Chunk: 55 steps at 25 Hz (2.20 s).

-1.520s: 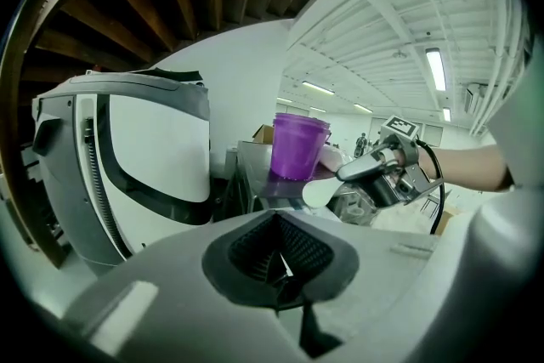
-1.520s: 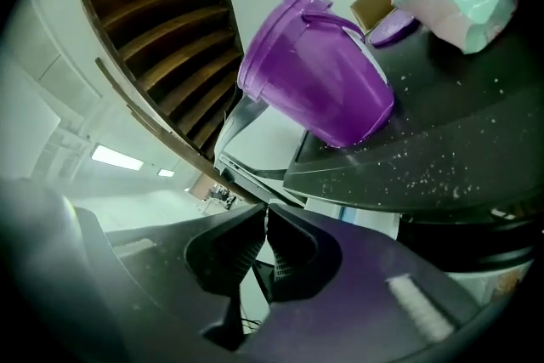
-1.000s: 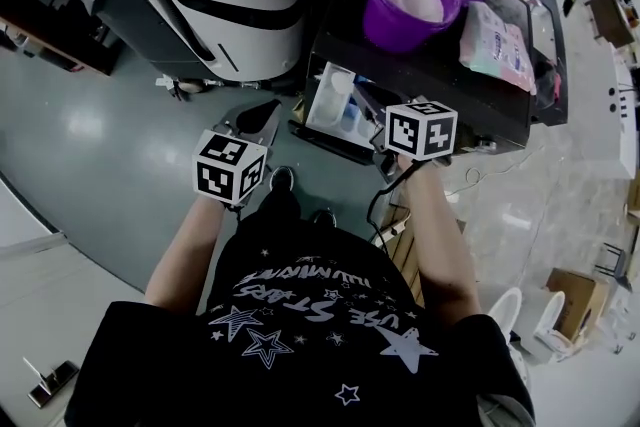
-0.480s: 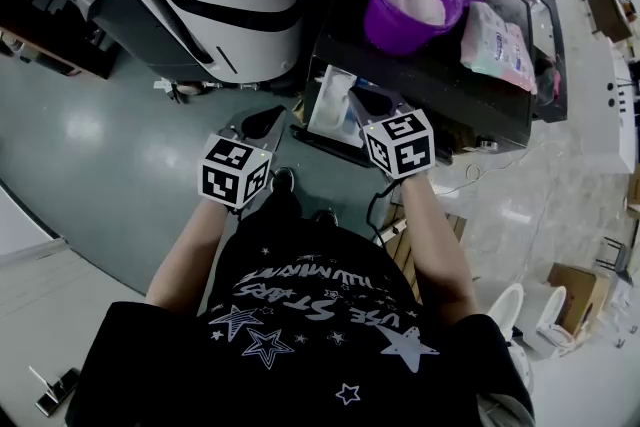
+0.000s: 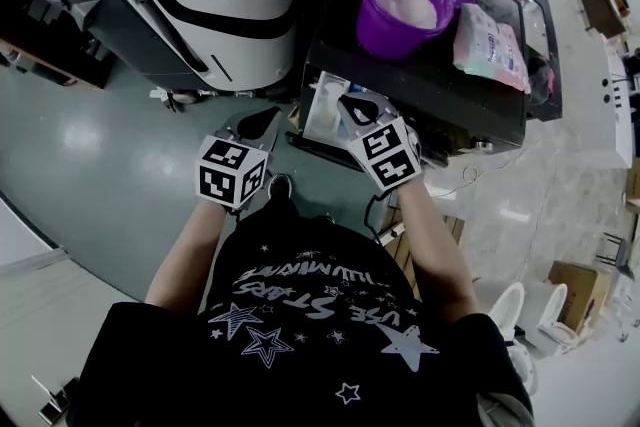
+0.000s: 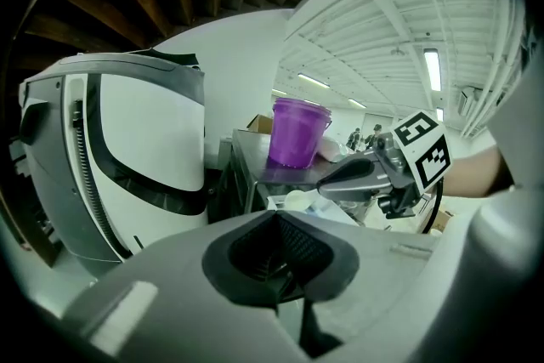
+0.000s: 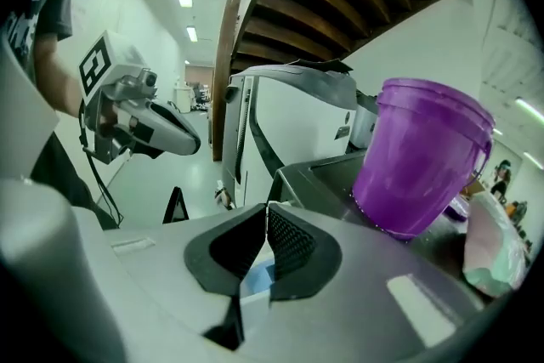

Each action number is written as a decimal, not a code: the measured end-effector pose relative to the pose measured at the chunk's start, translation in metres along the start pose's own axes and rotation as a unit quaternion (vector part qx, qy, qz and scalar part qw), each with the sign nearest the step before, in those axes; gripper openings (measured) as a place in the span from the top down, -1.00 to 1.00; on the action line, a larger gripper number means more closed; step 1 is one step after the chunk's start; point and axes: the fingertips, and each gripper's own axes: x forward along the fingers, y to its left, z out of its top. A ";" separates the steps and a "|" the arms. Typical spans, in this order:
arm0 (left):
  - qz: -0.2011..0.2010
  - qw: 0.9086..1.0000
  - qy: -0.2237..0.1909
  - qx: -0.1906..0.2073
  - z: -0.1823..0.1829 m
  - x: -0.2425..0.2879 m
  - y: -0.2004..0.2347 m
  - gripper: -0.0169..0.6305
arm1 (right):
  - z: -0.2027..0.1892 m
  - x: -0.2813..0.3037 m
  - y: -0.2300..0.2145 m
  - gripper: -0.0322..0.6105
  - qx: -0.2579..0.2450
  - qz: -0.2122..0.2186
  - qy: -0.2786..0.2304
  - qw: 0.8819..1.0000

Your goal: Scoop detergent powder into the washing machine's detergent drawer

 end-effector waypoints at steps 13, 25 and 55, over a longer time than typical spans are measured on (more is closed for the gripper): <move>0.005 1.000 -0.002 0.002 0.009 0.010 -0.001 0.95 | -0.006 0.004 0.006 0.79 -0.159 0.004 0.034 0.987; 0.048 0.999 -0.015 0.003 0.004 -0.007 -0.027 0.95 | -0.002 -0.011 0.008 0.79 -0.185 0.006 -0.008 0.983; 0.139 0.988 -0.062 -0.023 -0.015 -0.090 -0.110 0.95 | 0.011 -0.119 0.021 0.79 0.016 0.064 -0.159 0.985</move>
